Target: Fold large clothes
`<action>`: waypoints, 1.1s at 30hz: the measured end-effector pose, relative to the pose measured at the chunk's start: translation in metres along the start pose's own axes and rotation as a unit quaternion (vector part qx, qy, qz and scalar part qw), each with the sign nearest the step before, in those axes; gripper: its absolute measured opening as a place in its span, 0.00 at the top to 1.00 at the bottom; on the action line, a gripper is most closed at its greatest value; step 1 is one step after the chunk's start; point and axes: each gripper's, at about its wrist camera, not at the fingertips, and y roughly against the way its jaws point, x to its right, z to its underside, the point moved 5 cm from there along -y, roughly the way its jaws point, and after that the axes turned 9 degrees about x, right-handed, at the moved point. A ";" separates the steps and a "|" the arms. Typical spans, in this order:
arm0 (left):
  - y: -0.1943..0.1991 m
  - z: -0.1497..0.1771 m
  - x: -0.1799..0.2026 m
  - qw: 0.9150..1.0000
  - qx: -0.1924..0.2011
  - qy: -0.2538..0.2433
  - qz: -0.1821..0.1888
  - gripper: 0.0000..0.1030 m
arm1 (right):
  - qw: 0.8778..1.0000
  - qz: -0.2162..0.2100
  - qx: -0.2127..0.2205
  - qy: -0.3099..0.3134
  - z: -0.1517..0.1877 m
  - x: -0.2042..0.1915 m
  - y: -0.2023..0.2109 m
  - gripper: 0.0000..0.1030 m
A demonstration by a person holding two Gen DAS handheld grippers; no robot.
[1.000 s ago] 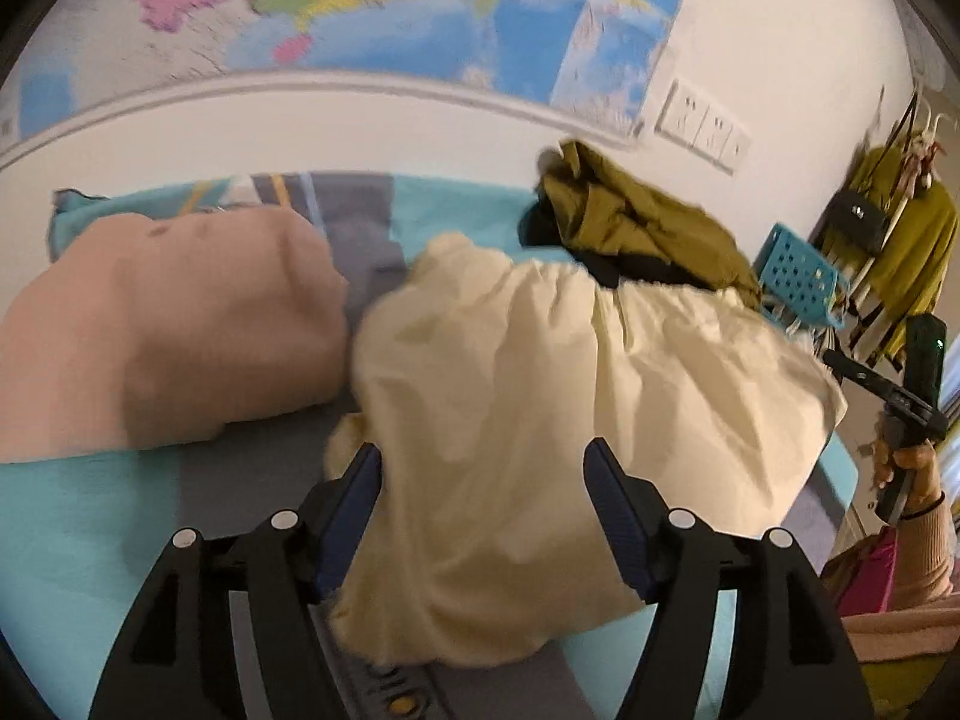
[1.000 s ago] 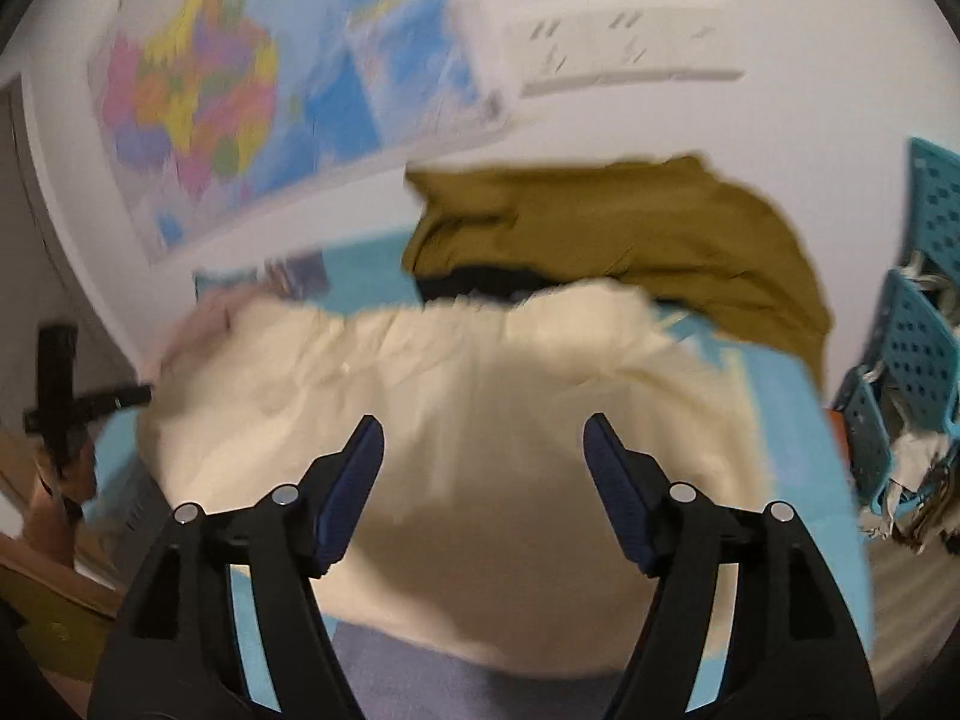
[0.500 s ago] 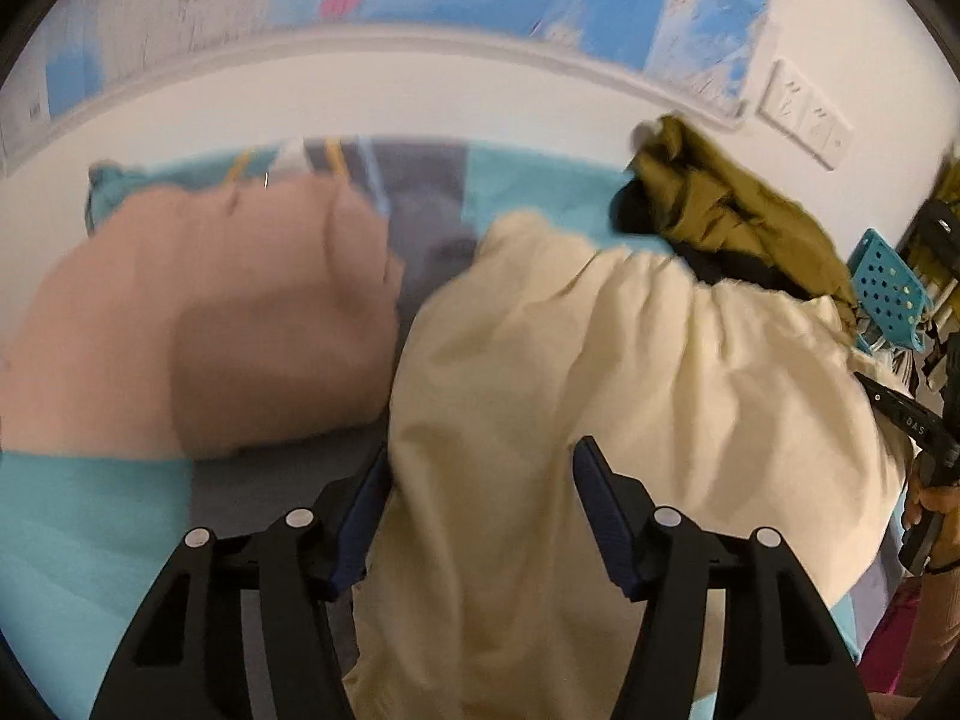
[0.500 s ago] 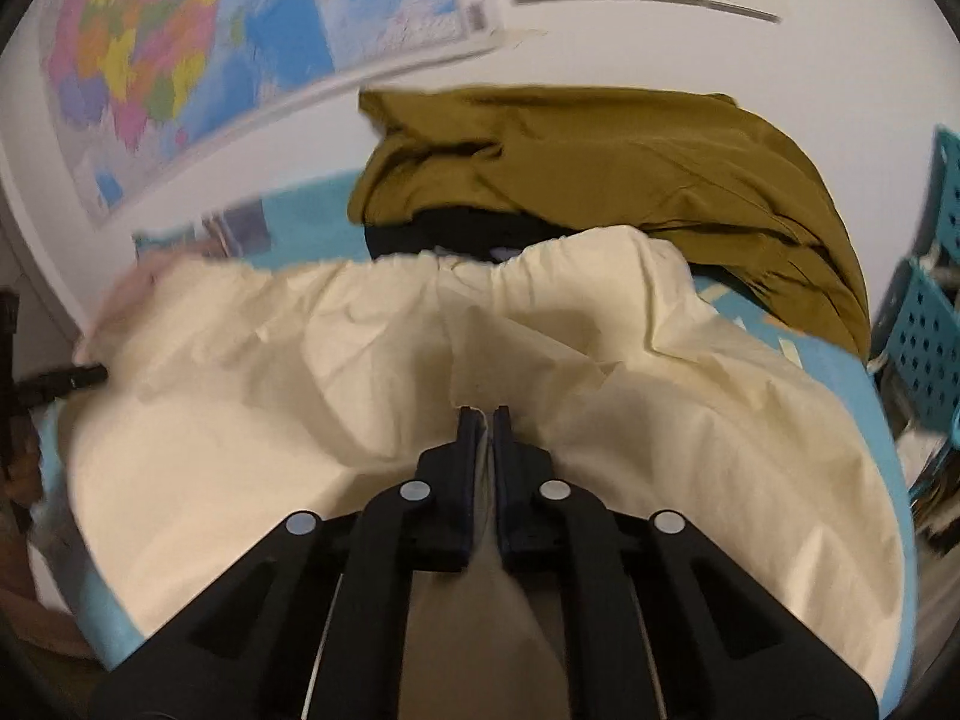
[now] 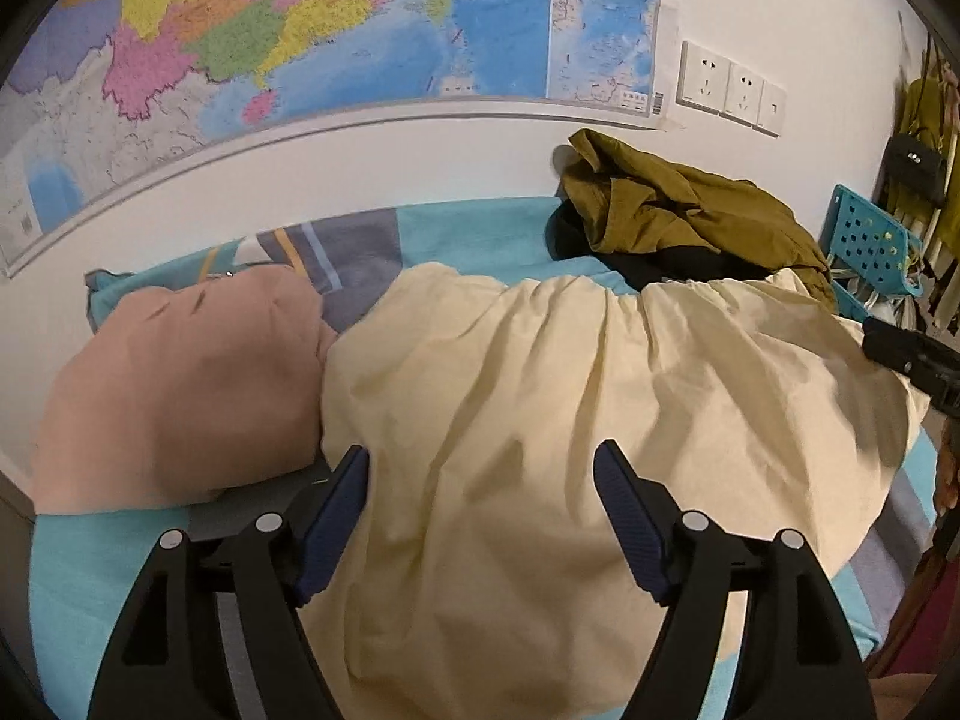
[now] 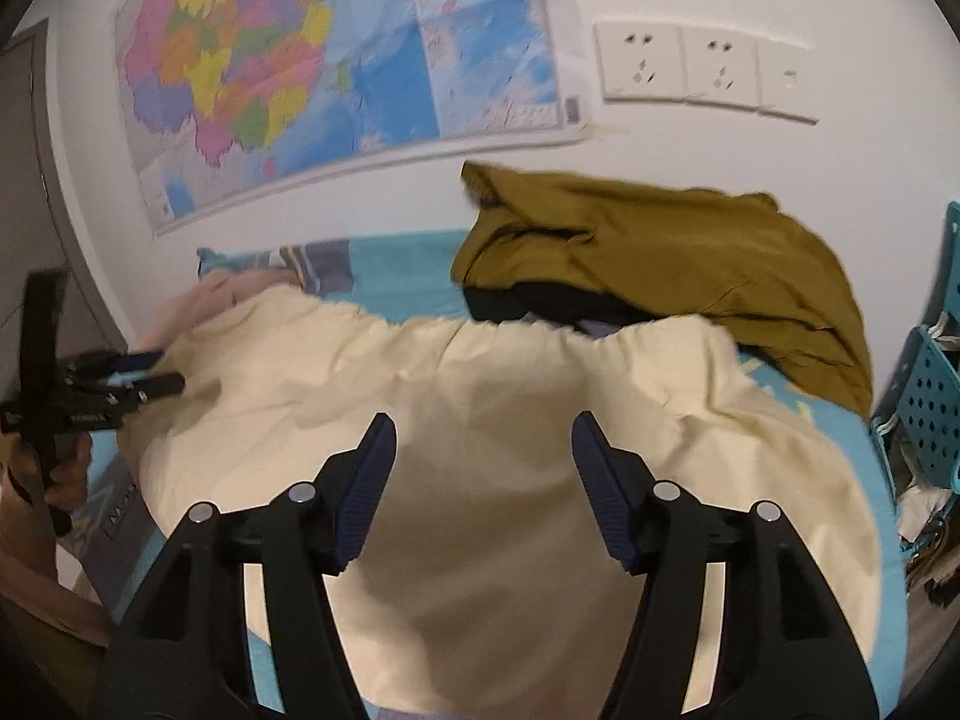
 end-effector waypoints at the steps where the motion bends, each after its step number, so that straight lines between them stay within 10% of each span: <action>1: 0.002 -0.001 -0.001 1.000 0.001 0.000 0.002 0.28 | 1.000 -0.004 -0.007 0.001 0.004 -0.001 -0.005 0.42; 7: 0.011 -0.004 -0.006 1.000 0.013 -0.002 -0.010 0.25 | 0.999 0.001 -0.046 -0.006 0.024 0.002 -0.042 0.45; 12: 0.035 -0.016 -0.009 0.999 0.054 0.007 -0.002 0.22 | 0.998 -0.010 -0.063 -0.007 0.027 0.001 -0.055 0.96; 18: 0.038 -0.022 0.005 0.996 0.065 -0.002 0.063 0.21 | 0.999 -0.028 -0.040 -0.021 0.011 -0.003 -0.054 0.99; 23: -0.023 0.010 0.001 0.998 -0.025 0.010 0.056 0.24 | 0.998 -0.025 -0.045 -0.046 0.008 0.001 -0.054 0.93; 27: -0.036 0.023 -0.011 0.998 -0.034 0.019 0.059 0.26 | 0.996 -0.085 -0.031 -0.012 0.002 -0.032 -0.036 0.57; 33: -0.048 0.023 -0.020 0.998 -0.036 0.027 0.052 0.26 | 0.990 -0.102 -0.095 0.039 0.027 -0.066 -0.074 0.67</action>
